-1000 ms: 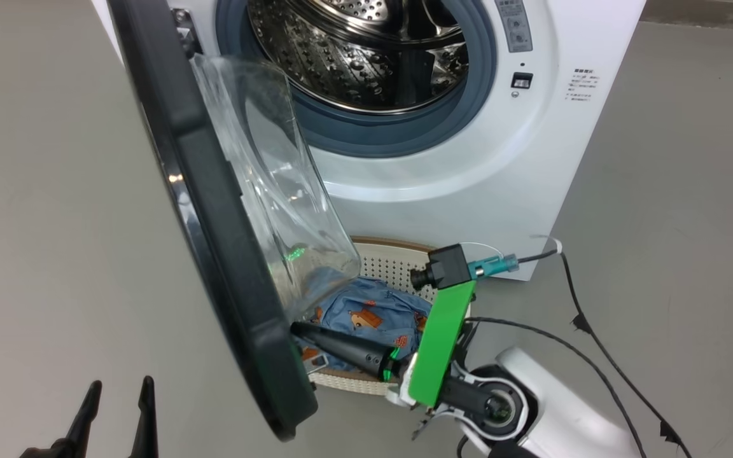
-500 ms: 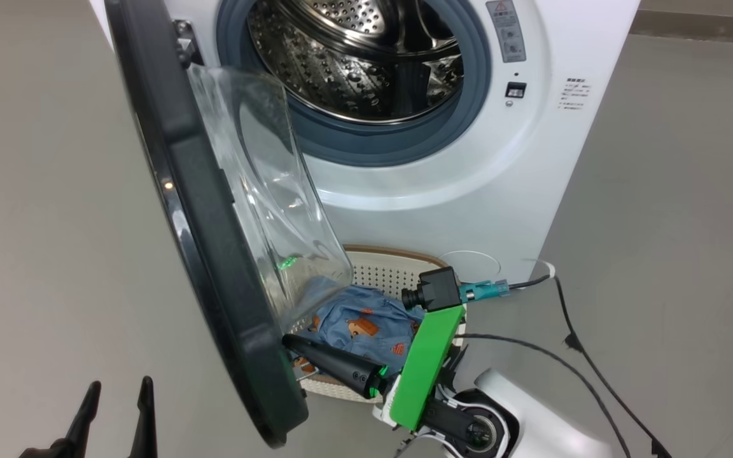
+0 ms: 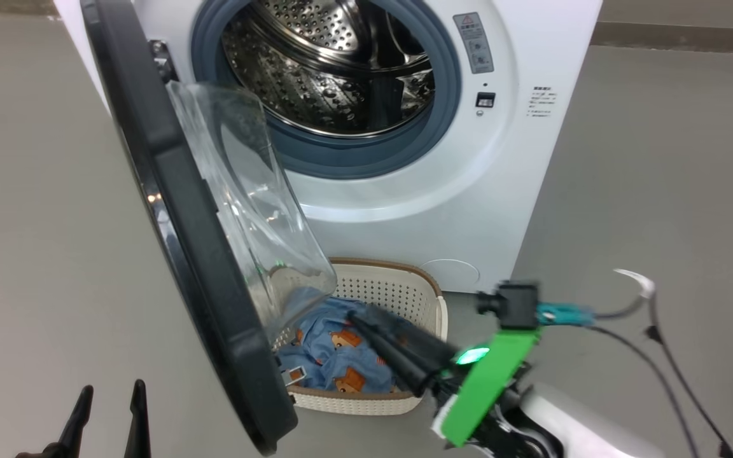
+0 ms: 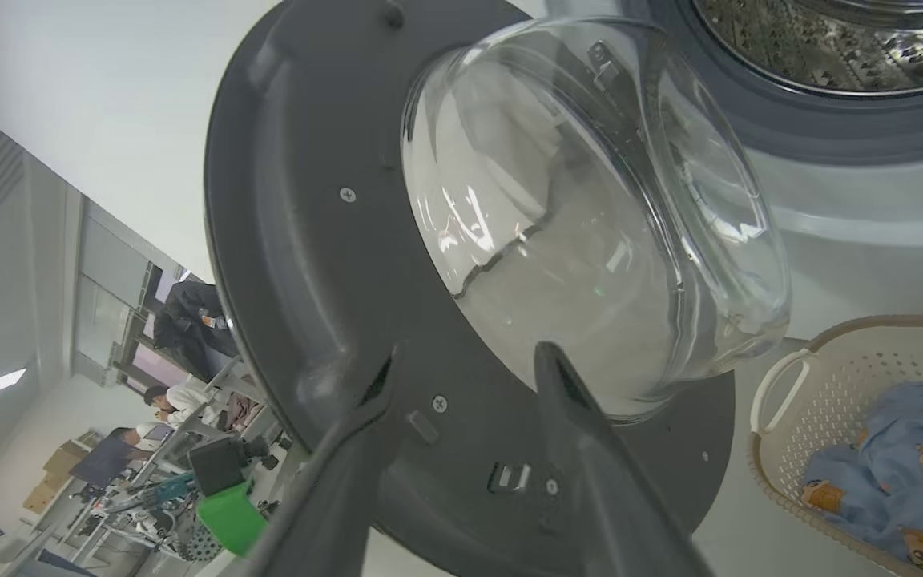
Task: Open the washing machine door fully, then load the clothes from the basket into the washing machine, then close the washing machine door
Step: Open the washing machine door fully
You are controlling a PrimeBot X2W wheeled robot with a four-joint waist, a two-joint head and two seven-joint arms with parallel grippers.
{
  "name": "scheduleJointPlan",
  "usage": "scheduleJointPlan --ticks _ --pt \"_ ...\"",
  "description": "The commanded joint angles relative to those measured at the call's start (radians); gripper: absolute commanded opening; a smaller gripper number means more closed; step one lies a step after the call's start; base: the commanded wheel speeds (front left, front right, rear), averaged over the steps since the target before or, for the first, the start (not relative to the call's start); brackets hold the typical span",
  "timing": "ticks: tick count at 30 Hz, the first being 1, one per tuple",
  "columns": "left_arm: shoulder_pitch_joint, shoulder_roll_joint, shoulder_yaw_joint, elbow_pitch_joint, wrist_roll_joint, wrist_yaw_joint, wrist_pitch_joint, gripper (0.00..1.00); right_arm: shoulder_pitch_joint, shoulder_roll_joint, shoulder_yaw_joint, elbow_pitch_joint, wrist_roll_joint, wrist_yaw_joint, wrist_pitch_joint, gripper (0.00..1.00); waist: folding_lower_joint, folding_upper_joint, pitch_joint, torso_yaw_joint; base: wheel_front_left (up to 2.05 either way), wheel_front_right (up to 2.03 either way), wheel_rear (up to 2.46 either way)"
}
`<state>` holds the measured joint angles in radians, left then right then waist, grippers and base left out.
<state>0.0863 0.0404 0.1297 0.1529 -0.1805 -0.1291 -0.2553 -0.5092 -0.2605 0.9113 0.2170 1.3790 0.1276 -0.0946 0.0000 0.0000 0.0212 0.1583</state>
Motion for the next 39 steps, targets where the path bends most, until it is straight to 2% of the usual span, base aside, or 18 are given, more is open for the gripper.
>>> scheduleJointPlan --ticks 1,3,6,7,8,11,14,17,18,26,32,39 --pt "-0.010 0.010 0.033 -0.018 0.010 -0.002 -0.006 1.00 -0.005 -0.011 0.016 -0.015 -0.038 0.003 -0.064 1.00 0.0000 0.0000 -0.005 -0.007 0.00 0.00 0.00" --pt "-0.009 0.010 0.032 -0.021 0.008 -0.002 -0.006 1.00 -0.009 -0.047 0.034 0.005 -0.080 0.003 -0.128 1.00 0.0000 0.0000 -0.009 -0.012 0.00 0.00 0.00" --pt "-0.003 0.010 0.035 -0.024 0.007 -0.002 -0.006 1.00 -0.001 -0.095 0.022 0.044 -0.158 0.003 -0.163 1.00 0.0000 0.0000 -0.016 -0.020 0.00 0.00 0.00" --pt "0.000 0.010 0.037 -0.026 0.007 -0.002 -0.006 1.00 0.008 -0.104 -0.006 0.052 -0.187 0.003 -0.165 1.00 0.0000 0.0000 -0.018 -0.023 0.00 0.00 0.00" --pt "0.006 0.010 0.040 -0.029 0.007 -0.002 -0.006 1.00 0.038 -0.114 -0.101 0.051 -0.276 0.003 -0.166 1.00 0.0000 0.0000 -0.020 -0.029 0.00 0.00 0.00" --pt "0.016 0.010 0.047 -0.029 0.004 -0.002 -0.006 1.00 0.109 -0.111 -0.258 0.047 -0.442 0.003 -0.167 1.00 0.0000 0.0000 -0.029 -0.039 0.00 0.00 0.00" --pt "0.023 0.010 0.053 -0.029 -0.001 -0.002 -0.006 1.00 0.204 -0.087 -0.431 0.013 -0.610 0.003 -0.167 1.00 0.0000 0.0000 -0.036 -0.042 0.00 0.00 0.00" --pt "0.030 0.010 0.060 -0.030 -0.006 -0.002 -0.006 1.00 0.301 -0.055 -0.556 -0.033 -0.760 0.003 -0.167 1.00 0.0000 0.0000 -0.042 -0.048 0.00 0.00 0.00" --pt "0.030 0.010 0.060 -0.030 -0.006 -0.002 -0.006 1.00 0.301 -0.055 -0.556 -0.033 -0.760 0.003 -0.167 1.00 0.0000 0.0000 -0.042 -0.048 0.00 0.00 0.00" --pt "0.052 0.010 0.078 -0.033 -0.019 -0.002 -0.006 1.00 0.534 0.059 -0.795 -0.201 -1.061 0.003 -0.167 1.00 0.0000 0.0000 -0.052 -0.067 0.00 0.00 0.00" --pt "0.066 0.010 0.081 -0.036 -0.025 -0.002 -0.006 1.00 0.654 0.126 -0.916 -0.274 -1.192 0.003 -0.167 1.00 0.0000 0.0000 -0.055 -0.071 0.00 0.00 0.00" --pt "0.074 0.010 0.082 -0.037 -0.030 -0.002 -0.006 1.00 0.712 0.182 -0.982 -0.272 -1.236 0.003 -0.167 1.00 0.0000 0.0000 -0.054 -0.086 0.00 0.00 0.00"
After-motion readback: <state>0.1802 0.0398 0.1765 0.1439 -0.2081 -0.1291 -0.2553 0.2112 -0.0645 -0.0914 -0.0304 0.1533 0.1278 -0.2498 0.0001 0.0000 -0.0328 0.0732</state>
